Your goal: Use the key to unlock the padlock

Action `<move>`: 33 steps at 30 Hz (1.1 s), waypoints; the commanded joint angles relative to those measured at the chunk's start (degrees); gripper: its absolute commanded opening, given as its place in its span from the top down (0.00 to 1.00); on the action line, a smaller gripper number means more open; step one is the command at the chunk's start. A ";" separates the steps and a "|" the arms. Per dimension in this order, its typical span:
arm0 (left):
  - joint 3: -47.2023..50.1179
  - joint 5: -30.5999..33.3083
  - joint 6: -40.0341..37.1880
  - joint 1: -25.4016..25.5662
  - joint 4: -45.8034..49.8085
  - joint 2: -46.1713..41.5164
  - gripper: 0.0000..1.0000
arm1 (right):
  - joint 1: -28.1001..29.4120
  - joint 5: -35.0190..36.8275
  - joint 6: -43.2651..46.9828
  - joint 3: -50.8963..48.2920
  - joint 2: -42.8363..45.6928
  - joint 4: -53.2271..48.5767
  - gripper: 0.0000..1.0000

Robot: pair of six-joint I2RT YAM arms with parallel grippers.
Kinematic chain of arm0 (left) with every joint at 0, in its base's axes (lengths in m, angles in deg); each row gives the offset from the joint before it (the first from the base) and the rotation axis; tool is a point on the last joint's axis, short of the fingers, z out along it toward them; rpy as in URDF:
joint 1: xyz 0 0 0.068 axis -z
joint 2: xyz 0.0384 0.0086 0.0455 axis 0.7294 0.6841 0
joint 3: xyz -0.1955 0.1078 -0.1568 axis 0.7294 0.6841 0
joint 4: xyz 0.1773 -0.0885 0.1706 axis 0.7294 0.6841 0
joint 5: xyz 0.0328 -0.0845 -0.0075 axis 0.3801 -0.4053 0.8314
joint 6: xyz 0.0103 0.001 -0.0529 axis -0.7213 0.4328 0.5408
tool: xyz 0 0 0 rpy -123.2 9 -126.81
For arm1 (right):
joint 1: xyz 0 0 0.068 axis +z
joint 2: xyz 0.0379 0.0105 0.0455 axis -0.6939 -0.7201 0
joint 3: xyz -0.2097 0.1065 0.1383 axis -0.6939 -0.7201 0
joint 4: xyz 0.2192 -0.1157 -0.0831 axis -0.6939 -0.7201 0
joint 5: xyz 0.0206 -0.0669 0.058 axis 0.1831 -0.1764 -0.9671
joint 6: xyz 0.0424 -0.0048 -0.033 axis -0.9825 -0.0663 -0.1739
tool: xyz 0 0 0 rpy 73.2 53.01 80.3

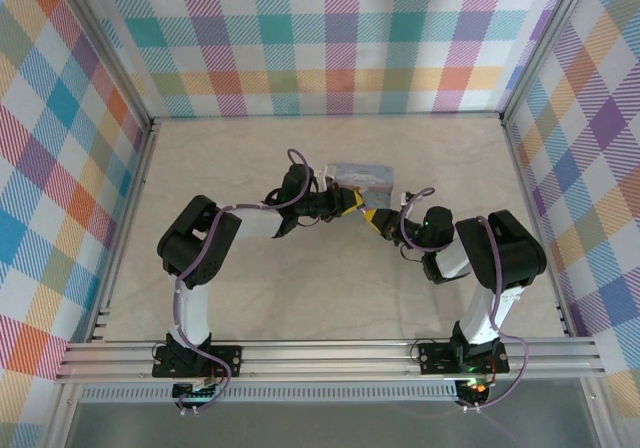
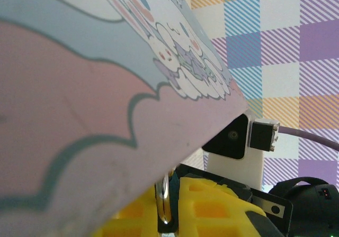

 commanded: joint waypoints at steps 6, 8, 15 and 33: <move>1.98 -5.22 2.21 -0.23 -7.80 -0.04 0.97 | 0.41 0.30 -2.99 3.53 0.44 3.10 1.00; 2.31 -5.69 2.79 -0.28 -9.21 -0.18 0.98 | 0.40 0.65 -6.05 4.37 -0.55 3.10 1.00; 2.23 -6.76 4.02 -0.23 -12.52 -0.06 0.99 | 0.31 1.52 -14.71 5.99 -0.41 3.10 1.00; 1.02 -14.90 6.44 3.56 -17.05 0.62 1.00 | 0.40 3.38 -16.53 14.38 -5.11 1.41 1.00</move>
